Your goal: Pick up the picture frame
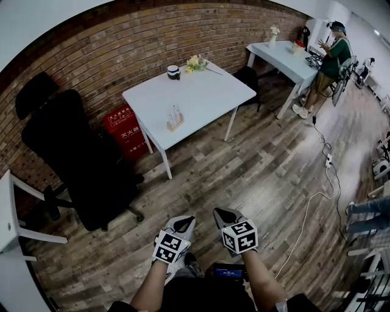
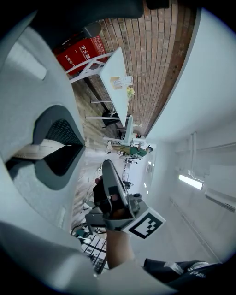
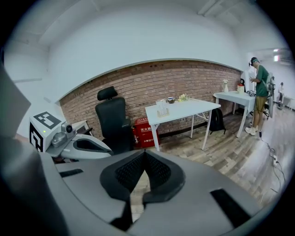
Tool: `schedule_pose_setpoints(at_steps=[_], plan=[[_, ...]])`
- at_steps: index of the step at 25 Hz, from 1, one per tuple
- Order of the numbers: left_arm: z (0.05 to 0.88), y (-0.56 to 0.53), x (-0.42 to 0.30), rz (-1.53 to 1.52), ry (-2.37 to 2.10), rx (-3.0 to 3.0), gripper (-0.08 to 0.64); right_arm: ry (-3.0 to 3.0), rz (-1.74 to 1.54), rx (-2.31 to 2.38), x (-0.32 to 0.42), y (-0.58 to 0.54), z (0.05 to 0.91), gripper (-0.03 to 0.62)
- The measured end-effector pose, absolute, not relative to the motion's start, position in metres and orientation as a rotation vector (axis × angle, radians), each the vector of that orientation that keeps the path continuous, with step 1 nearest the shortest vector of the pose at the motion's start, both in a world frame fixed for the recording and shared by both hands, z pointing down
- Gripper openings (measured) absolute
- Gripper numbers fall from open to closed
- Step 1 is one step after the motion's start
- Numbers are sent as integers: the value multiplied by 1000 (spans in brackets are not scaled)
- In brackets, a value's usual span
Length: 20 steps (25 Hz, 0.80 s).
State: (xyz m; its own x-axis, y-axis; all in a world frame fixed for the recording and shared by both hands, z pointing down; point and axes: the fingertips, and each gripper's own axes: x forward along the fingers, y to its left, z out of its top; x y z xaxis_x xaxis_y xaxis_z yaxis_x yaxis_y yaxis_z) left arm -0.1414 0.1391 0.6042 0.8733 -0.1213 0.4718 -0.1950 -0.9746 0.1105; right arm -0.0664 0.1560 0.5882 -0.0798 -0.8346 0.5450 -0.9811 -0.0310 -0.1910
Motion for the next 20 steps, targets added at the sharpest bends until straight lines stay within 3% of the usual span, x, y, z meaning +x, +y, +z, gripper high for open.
schedule_pose_setpoints(at_steps=[20], plan=[[620, 60, -75, 749, -302, 2850, 12, -2012, 829, 1865, 2, 72, 606, 9]])
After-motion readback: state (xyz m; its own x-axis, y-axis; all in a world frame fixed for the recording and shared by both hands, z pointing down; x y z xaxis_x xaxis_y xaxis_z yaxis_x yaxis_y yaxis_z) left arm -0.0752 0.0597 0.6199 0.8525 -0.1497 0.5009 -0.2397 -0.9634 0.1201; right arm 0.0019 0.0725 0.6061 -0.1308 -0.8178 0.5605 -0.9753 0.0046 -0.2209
